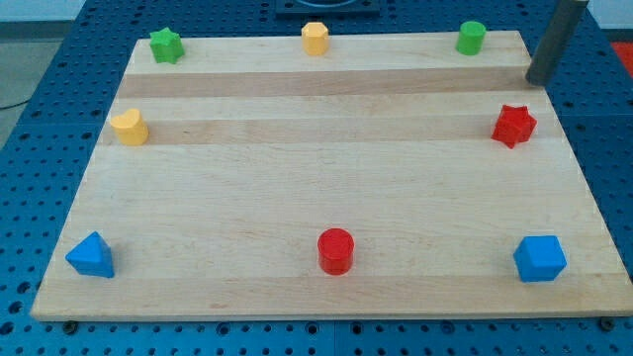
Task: Move the red star towards the center
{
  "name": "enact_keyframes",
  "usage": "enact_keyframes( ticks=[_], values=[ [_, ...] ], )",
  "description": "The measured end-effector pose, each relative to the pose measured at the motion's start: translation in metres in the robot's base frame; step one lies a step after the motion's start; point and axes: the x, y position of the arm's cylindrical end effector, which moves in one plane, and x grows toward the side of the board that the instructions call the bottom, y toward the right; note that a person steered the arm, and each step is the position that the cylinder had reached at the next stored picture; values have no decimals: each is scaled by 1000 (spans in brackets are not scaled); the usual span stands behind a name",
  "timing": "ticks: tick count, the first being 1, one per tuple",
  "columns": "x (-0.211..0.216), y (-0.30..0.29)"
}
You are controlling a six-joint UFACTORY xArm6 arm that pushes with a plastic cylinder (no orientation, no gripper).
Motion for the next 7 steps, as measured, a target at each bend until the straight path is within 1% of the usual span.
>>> enact_keyframes(
  ticks=[5, 6, 7],
  values=[
    [4, 8],
    [49, 56],
    [83, 55]
  ],
)
